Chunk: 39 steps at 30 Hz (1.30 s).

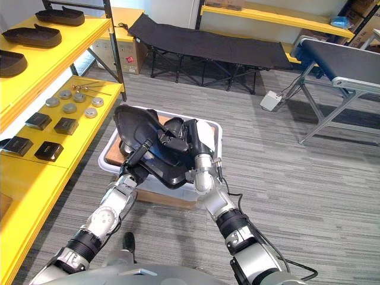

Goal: Walk over and take three plastic housings, then place them on the shelf

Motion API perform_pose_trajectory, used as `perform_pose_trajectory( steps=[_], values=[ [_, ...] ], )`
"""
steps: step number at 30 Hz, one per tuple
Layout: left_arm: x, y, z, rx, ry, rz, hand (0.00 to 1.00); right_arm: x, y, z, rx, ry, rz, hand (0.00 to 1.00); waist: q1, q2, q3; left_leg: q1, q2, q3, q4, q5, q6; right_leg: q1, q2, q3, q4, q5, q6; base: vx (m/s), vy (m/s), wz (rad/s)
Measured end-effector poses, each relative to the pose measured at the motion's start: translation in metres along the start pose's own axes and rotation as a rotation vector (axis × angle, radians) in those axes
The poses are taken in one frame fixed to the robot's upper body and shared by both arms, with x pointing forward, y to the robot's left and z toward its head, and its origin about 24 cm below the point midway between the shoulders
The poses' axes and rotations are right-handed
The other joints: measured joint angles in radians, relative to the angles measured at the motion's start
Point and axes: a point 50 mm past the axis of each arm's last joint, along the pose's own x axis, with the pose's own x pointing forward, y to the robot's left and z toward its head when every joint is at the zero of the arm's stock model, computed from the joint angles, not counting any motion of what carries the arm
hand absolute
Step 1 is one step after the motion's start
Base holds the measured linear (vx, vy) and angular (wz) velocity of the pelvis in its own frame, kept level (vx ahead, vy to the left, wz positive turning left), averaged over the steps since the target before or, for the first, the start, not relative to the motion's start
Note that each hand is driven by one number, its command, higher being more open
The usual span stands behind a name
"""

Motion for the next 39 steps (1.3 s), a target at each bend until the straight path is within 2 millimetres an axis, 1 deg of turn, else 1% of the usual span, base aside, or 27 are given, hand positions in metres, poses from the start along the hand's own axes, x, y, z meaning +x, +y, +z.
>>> perform_pose_trajectory(
  steps=[5, 6, 10, 14, 16, 18, 20, 21, 22, 23, 24, 25, 26, 27, 29, 31, 34, 39],
  values=[
    [0.0, -0.002, -0.003, 0.007, -0.006, -0.007, 0.0, -0.004, 0.0, -0.003, 0.009, 0.006, -0.021, 0.0, -0.007, -0.002, -0.002, 0.0, -0.001, 0.004, 0.0, -0.001, -0.001, -0.002, 0.0, 0.001, -0.001, 0.0, 0.0, 0.0, 0.0, -0.02],
    [0.0, -0.002, -0.002, 0.008, -0.014, -0.006, 0.0, -0.005, 0.0, -0.003, 0.017, 0.01, -0.024, 1.0, -0.008, -0.003, -0.003, 0.0, -0.001, 0.005, 0.0, -0.001, -0.002, -0.002, 0.0, 0.001, -0.002, 0.0, 0.0, 0.0, 0.0, 0.0],
    [-0.001, -0.003, -0.002, 0.04, -0.033, -0.014, 0.0, -0.01, 0.0, -0.005, 0.067, 0.032, -0.029, 1.0, -0.008, -0.011, -0.01, 0.0, -0.001, 0.006, 0.0, -0.001, -0.003, 0.0, 0.0, 0.001, -0.009, 0.0, 0.0, 0.0, 0.0, 0.0],
    [-0.002, -0.005, 0.0, 0.113, -0.061, -0.026, 0.0, -0.017, 0.0, -0.006, 0.191, 0.077, -0.03, 1.0, -0.006, -0.012, -0.012, 0.0, -0.006, 0.008, 0.001, 0.0, -0.003, -0.001, 0.0, 0.0, -0.009, 0.0, 0.0, 0.0, 0.0, 0.0],
    [-0.013, -0.01, 0.007, 0.174, -0.119, -0.041, 0.0, -0.026, -0.003, -0.002, 0.311, 0.077, -0.027, 1.0, -0.008, -0.011, -0.013, 0.004, -0.006, 0.009, 0.003, 0.0, -0.004, -0.005, -0.003, 0.001, 0.003, -0.005, -0.007, 0.0, 0.0, 0.0],
    [-0.021, -0.013, 0.013, 0.214, -0.166, -0.051, 0.0, -0.031, -0.006, 0.001, 0.401, 0.061, -0.022, 1.0, -0.009, -0.01, -0.013, 0.008, -0.006, 0.012, 0.002, -0.001, -0.005, -0.004, -0.003, 0.001, 0.004, -0.006, -0.008, 0.0, 0.0, -0.05],
    [-0.032, -0.015, 0.032, 0.269, -0.296, -0.032, 0.0, -0.039, -0.008, 0.005, 0.51, 0.013, 0.007, 1.0, -0.011, -0.005, -0.016, 0.016, -0.003, 0.015, 0.0, -0.005, -0.01, 0.0, -0.003, 0.002, 0.01, -0.012, -0.012, -0.01, -0.002, -0.06],
    [-0.034, -0.018, 0.037, 0.264, -0.336, -0.028, 0.0, -0.043, -0.006, 0.007, 0.526, -0.001, 0.031, 1.0, -0.011, -0.004, -0.017, 0.016, -0.002, 0.015, 0.0, -0.005, -0.01, -0.001, -0.003, 0.002, 0.013, -0.014, -0.014, -0.03, -0.004, 0.01],
    [-0.036, -0.025, 0.047, 0.273, -0.422, -0.032, 0.0, -0.05, -0.001, 0.008, 0.572, -0.013, 0.073, 1.0, -0.011, 0.0, -0.019, 0.016, -0.001, 0.015, 0.0, -0.012, -0.019, -0.004, -0.003, 0.0, 0.02, -0.021, -0.02, -0.05, -0.003, 0.04],
    [-0.043, -0.037, 0.062, 0.367, -0.56, -0.03, 0.0, -0.06, 0.011, 0.01, 0.635, -0.003, 0.15, 1.0, -0.009, 0.006, -0.023, 0.015, 0.0, 0.015, 0.0, -0.013, -0.02, -0.006, -0.003, -0.001, 0.022, -0.024, -0.022, -0.06, 0.002, 0.07],
    [-0.051, -0.046, 0.071, 0.488, -0.653, -0.034, 0.0, -0.066, 0.019, 0.011, 0.695, 0.02, 0.176, 1.0, -0.006, 0.016, -0.029, 0.009, 0.0, 0.012, 0.0, -0.013, -0.02, -0.01, -0.004, -0.003, 0.021, -0.024, -0.022, -0.05, 0.005, 0.06],
    [-0.055, -0.048, 0.073, 0.536, -0.686, -0.03, 0.0, -0.067, 0.021, 0.012, 0.718, 0.029, 0.174, 1.0, -0.006, 0.021, -0.032, 0.006, -0.001, 0.01, 0.0, -0.013, -0.02, -0.013, -0.005, -0.004, 0.021, -0.024, -0.022, -0.03, 0.012, 0.06],
    [-0.063, -0.05, 0.076, 0.647, -0.747, -0.001, 0.0, -0.068, 0.022, 0.011, 0.758, 0.042, 0.171, 1.0, -0.008, 0.032, -0.04, -0.003, -0.003, 0.008, 0.0, -0.013, -0.02, -0.022, -0.006, -0.004, 0.021, -0.024, -0.022, 0.0, 0.0, 0.0],
    [-0.069, -0.049, 0.076, 0.734, -0.779, 0.03, 0.0, -0.069, 0.02, 0.009, 0.77, 0.051, 0.155, 1.0, -0.008, 0.04, -0.044, -0.005, -0.005, 0.007, 0.0, -0.013, -0.02, -0.023, -0.009, -0.004, 0.02, -0.023, -0.021, 0.0, 0.0, 0.0],
    [-0.075, -0.043, 0.072, 0.819, -0.78, 0.073, 0.0, -0.071, 0.015, 0.003, 0.789, 0.065, 0.13, 1.0, -0.008, 0.047, -0.051, -0.005, -0.008, 0.007, 0.0, -0.013, -0.02, -0.023, -0.011, -0.004, 0.019, -0.023, -0.021, 0.0, 0.0, 0.0],
    [-0.085, -0.026, 0.064, 0.917, -0.745, 0.153, 0.0, -0.075, 0.01, -0.006, 0.839, 0.099, 0.096, 1.0, -0.018, 0.051, -0.055, -0.006, -0.008, 0.009, 0.0, -0.014, -0.019, -0.024, -0.011, -0.003, 0.012, -0.021, -0.018, 0.02, -0.007, -0.04],
    [-0.095, -0.011, 0.056, 0.969, -0.69, 0.207, 0.0, -0.085, 0.007, -0.018, 0.871, 0.153, 0.067, 1.0, -0.033, 0.051, -0.057, -0.016, -0.006, 0.017, 0.0, -0.014, -0.019, -0.033, -0.009, 0.001, 0.003, -0.019, -0.015, 0.03, -0.014, -0.06],
    [-0.097, -0.007, 0.051, 0.985, -0.649, 0.213, 0.0, -0.106, 0.008, -0.035, 0.882, 0.246, 0.039, 1.0, -0.036, 0.053, -0.06, -0.02, -0.002, 0.033, 0.003, -0.009, -0.012, -0.042, -0.005, 0.012, 0.001, -0.009, -0.002, 0.05, -0.021, -0.09]
  ],
)
